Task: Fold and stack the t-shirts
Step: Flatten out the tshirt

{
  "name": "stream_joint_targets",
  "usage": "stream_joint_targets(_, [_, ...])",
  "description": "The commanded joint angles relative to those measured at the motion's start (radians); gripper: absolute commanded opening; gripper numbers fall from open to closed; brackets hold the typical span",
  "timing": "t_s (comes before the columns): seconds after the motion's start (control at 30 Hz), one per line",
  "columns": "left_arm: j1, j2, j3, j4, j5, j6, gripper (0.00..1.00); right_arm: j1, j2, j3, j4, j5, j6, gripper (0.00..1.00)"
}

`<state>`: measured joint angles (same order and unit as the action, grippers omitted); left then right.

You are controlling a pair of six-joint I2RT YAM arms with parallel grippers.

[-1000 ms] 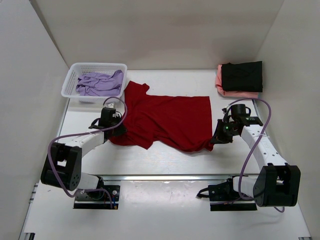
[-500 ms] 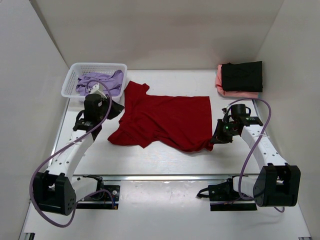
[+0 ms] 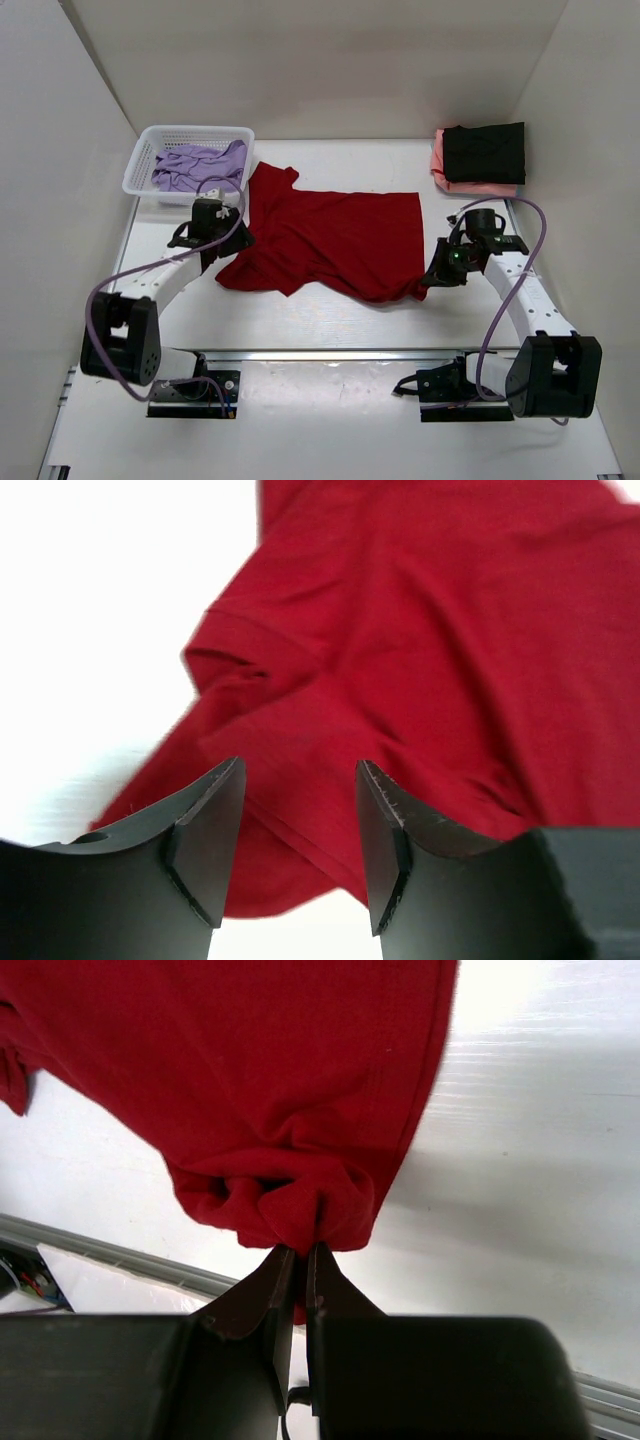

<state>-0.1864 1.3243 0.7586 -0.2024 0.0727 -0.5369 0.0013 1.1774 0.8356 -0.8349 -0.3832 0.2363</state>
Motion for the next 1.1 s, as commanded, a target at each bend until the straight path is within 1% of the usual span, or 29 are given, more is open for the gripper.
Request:
stream_joint_targets(0.0, [0.007,0.044,0.001,0.037,-0.044,0.061,0.59,-0.029,-0.036,-0.021,0.020,-0.022,0.004,0.00])
stream_joint_targets(0.17, [-0.005,0.111,0.004,0.017,-0.070,0.078,0.62,-0.037,-0.044,-0.035,0.023,-0.026,0.008,0.00])
stream_joint_targets(0.23, [-0.005,0.110,-0.014,0.018,-0.065,0.074,0.58,-0.038,-0.039,-0.041,0.026,-0.022,0.005,0.00])
stream_joint_targets(0.27, [0.001,0.105,-0.015,0.020,-0.094,0.068,0.51,-0.038,-0.039,-0.041,0.029,-0.025,0.012,0.00])
stream_joint_targets(0.3, [-0.001,0.102,-0.013,0.024,-0.100,0.064,0.48,-0.034,-0.042,-0.041,0.026,-0.026,0.008,0.00])
stream_joint_targets(0.37, [0.004,0.098,-0.013,0.021,-0.105,0.064,0.45,-0.040,-0.033,-0.039,0.030,-0.025,0.008,0.00])
stream_joint_targets(0.47, [0.001,0.084,-0.002,0.011,-0.111,0.066,0.44,-0.031,-0.022,-0.033,0.031,-0.031,0.006,0.00])
stream_joint_targets(0.53, [0.002,0.075,0.001,0.011,-0.108,0.063,0.35,-0.030,-0.016,-0.023,0.034,-0.026,0.006,0.00])
stream_joint_targets(0.6, [0.004,0.069,0.008,0.008,-0.106,0.054,0.32,-0.032,-0.010,-0.020,0.031,-0.029,0.008,0.00])
stream_joint_targets(0.67, [-0.005,0.052,0.016,0.009,-0.106,0.048,0.32,-0.027,-0.009,-0.015,0.028,-0.025,0.003,0.00])
stream_joint_targets(0.7, [-0.002,0.052,0.018,0.012,-0.108,0.045,0.26,-0.027,-0.004,-0.015,0.036,-0.028,0.006,0.00])
stream_joint_targets(0.77, [0.002,0.036,0.019,0.014,-0.091,0.035,0.09,-0.023,-0.010,-0.029,0.036,-0.026,0.003,0.00])
stream_joint_targets(0.83, [0.007,0.027,0.021,0.018,-0.077,0.031,0.00,-0.026,-0.010,-0.020,0.036,-0.029,0.005,0.00])
stream_joint_targets(0.93, [0.005,0.007,0.050,0.011,-0.050,0.017,0.00,-0.026,-0.013,-0.018,0.028,-0.029,0.001,0.00])
stream_joint_targets(1.03, [-0.001,-0.025,0.149,-0.005,-0.039,-0.005,0.00,-0.023,-0.010,0.006,0.026,-0.016,-0.005,0.00])
stream_joint_targets(1.07, [-0.005,-0.030,0.203,-0.008,-0.043,-0.014,0.00,-0.029,-0.009,0.041,0.019,0.007,-0.014,0.00])
